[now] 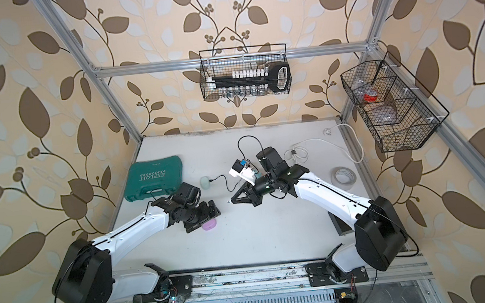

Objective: Charge the bluetooth headset
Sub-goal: Pick up the bluetooth headset from the center of the board.

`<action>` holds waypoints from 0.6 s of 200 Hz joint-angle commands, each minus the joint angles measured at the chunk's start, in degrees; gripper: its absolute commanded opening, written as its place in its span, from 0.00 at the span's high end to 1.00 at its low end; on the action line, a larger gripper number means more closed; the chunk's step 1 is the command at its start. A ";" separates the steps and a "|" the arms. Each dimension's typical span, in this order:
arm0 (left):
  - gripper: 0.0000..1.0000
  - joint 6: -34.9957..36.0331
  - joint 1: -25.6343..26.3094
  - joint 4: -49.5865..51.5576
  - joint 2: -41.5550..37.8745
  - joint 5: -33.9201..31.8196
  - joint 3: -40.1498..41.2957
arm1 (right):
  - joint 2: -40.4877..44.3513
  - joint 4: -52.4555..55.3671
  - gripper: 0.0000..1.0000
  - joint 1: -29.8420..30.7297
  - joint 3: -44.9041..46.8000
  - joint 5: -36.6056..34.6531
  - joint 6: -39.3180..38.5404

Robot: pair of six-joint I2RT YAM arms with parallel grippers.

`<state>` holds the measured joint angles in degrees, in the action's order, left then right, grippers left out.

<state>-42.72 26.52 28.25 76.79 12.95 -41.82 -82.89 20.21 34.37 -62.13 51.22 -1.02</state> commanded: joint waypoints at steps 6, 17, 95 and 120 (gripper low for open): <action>0.01 3.78 -0.24 -1.58 3.23 -1.11 -3.84 | 1.06 -1.22 0.94 -0.03 1.04 0.88 0.75; 0.02 3.85 -0.20 -2.15 3.54 -0.34 -3.75 | 1.08 -1.21 0.94 -0.03 1.16 0.89 0.68; 0.04 2.86 0.02 1.77 -3.30 0.25 -0.90 | 0.54 -2.44 0.94 -0.06 1.66 1.51 1.04; 0.04 2.90 0.02 1.70 -4.49 0.03 -0.18 | 0.77 -2.54 0.94 -0.07 1.66 1.53 1.11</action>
<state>-40.56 26.57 28.12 74.22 14.00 -42.89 -82.89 18.33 34.37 -61.28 51.62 -0.19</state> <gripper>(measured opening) 0.963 0.066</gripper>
